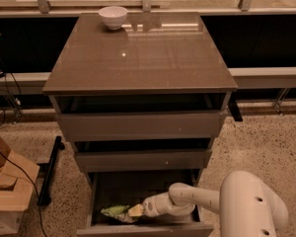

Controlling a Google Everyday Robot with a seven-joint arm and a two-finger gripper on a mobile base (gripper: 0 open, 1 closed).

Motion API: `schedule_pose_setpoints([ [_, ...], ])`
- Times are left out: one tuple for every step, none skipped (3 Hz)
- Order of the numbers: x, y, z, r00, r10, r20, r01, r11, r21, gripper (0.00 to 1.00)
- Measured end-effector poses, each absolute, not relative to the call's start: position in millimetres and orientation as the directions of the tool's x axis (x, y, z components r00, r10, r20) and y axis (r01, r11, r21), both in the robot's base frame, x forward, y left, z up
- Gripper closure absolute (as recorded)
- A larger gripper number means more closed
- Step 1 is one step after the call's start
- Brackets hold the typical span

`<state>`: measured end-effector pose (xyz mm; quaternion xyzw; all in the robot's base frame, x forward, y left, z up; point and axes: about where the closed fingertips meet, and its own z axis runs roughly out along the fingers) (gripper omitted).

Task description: Place green jalapeno chip bag into bottom drawer

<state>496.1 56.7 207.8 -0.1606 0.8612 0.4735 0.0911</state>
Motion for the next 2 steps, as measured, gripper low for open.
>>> schedule_pose_setpoints([
  [495.7, 58.3, 207.1, -0.932, -0.191, -0.309, -0.363, 0.499, 0.787, 0.13],
  [494.9, 59.6, 206.7, -0.932, -0.192, -0.308, -0.363, 0.498, 0.788, 0.00],
])
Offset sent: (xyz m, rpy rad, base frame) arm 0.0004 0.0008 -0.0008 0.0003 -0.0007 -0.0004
